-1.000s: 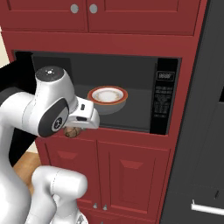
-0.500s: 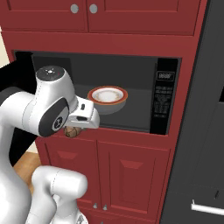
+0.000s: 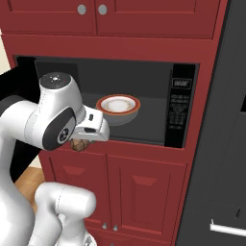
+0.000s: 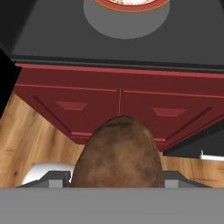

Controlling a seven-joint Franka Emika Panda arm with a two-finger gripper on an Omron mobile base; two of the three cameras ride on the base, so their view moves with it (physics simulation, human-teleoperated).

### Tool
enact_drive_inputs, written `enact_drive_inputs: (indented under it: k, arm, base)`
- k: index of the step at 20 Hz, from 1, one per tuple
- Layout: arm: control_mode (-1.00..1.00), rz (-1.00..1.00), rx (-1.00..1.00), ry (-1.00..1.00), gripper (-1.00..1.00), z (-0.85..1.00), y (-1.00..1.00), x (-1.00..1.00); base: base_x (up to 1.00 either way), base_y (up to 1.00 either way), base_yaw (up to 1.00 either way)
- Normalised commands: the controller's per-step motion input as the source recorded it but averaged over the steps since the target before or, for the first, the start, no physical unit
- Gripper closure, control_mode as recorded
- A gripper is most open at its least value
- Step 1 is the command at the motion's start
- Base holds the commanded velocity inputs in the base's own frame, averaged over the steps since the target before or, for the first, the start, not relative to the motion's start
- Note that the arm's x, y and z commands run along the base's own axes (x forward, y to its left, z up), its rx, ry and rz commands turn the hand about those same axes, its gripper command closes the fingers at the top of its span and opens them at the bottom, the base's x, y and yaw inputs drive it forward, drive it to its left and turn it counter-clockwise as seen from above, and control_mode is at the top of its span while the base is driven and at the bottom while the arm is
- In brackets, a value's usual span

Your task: Retrieve the reheated potato from the microwave, then place the potato, cheese, and condiment on the cutting board.

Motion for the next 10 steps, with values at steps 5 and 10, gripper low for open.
enact_drive_inputs:
  k: [5,10]
  arm:
    - [1.00,0.00,0.00,0.00,1.00,0.00,0.00,0.00]
    - [1.00,0.00,0.00,0.00,1.00,0.00,0.00,0.00]
  base:
    - [0.00,0.00,0.00]
    - [0.00,0.00,0.00]
